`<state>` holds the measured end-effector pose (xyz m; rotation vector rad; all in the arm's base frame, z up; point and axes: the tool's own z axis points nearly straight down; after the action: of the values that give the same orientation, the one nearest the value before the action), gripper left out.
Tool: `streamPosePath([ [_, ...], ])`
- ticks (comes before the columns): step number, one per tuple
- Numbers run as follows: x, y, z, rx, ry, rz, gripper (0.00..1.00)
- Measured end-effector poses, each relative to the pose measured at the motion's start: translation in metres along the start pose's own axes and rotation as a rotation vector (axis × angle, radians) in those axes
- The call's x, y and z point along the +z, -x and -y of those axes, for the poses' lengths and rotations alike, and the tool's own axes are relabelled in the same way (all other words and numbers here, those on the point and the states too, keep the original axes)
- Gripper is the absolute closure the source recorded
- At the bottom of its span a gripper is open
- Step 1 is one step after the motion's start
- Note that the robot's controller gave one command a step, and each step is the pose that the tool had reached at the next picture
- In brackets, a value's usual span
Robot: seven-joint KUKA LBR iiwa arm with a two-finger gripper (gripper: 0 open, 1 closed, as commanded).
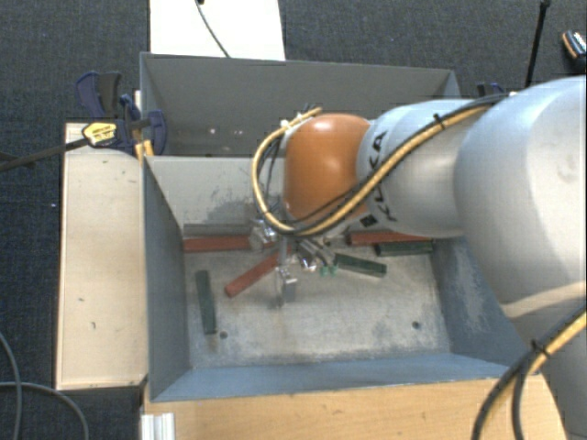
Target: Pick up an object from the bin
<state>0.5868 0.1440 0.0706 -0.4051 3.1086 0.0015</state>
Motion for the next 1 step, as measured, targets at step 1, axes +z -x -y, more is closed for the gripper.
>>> streamPosePath([
  [1, -0.0002, -0.0001, -0.0007, 0.006, 0.001, 0.0, 1.0],
])
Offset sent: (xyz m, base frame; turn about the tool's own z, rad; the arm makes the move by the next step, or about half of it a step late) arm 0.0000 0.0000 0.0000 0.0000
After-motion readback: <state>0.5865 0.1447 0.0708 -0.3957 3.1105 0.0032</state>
